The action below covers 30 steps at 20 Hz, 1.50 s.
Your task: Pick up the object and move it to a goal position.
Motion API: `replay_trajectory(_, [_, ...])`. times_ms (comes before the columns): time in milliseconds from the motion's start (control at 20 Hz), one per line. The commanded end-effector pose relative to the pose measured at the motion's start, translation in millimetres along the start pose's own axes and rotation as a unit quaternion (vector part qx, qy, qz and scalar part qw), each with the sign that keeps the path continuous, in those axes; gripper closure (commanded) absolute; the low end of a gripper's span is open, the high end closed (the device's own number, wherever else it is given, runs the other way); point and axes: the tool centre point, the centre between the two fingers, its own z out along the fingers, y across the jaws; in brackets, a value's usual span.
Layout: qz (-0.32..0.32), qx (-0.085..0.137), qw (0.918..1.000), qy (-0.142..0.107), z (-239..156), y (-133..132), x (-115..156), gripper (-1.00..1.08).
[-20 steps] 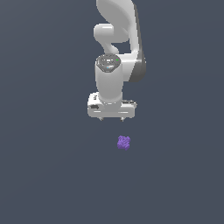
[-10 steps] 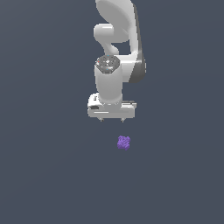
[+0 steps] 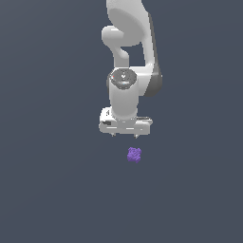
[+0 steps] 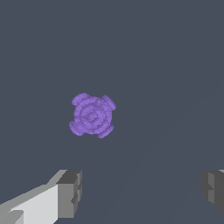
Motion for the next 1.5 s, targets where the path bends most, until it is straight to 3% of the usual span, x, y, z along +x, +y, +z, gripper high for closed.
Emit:
replay_trajectory(0, [0.010, -0.003, 1.0000, 0.001, 8, -8, 8, -0.92])
replay_trajectory(600, [0.054, -0.013, 0.9984, 0.007, 49, -46, 38, -0.92])
replay_trajectory(1100, [0.057, -0.014, 0.9982, 0.008, 59, -49, 40, -0.92])
replay_trajectory(1450, [0.058, -0.014, 0.9982, 0.008, 93, -48, 40, -0.92])
